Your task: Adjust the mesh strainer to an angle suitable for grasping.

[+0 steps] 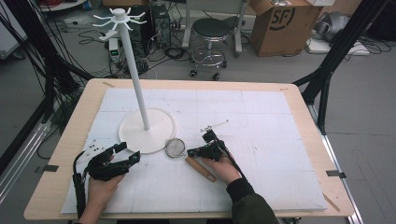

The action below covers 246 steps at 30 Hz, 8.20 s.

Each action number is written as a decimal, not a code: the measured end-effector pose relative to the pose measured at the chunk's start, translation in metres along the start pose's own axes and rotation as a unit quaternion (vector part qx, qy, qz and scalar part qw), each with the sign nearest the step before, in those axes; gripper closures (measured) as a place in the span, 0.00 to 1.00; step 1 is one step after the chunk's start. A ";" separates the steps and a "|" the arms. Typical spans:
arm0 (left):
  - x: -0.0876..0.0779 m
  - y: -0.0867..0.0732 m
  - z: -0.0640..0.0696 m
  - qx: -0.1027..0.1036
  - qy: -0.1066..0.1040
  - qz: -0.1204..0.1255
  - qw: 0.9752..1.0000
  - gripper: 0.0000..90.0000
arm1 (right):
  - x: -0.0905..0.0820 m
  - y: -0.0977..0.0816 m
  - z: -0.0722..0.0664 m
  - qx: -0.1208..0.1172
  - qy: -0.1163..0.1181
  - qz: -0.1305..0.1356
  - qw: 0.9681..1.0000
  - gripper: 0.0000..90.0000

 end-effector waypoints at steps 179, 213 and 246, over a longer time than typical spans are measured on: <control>0.000 -0.006 0.001 0.000 0.001 -0.009 1.000 0.27 | -0.047 -0.024 0.058 0.100 -0.048 0.038 0.993 1.00; -0.001 -0.004 0.000 0.000 -0.001 -0.006 1.000 0.27 | -0.014 0.008 0.026 0.096 -0.050 0.067 0.992 1.00; -0.003 -0.004 0.003 0.001 -0.007 -0.007 1.000 0.27 | 0.056 0.029 -0.078 0.003 0.013 -0.029 0.999 1.00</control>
Point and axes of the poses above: each handheld gripper's, and its own axes: x roughly forward along the jaws, y roughly out of its top, z roughly to its right, the point moved 10 cm from there along x, roughly forward along the jaws, and after that the axes turned 11 degrees about -y, right-handed, at the moved point
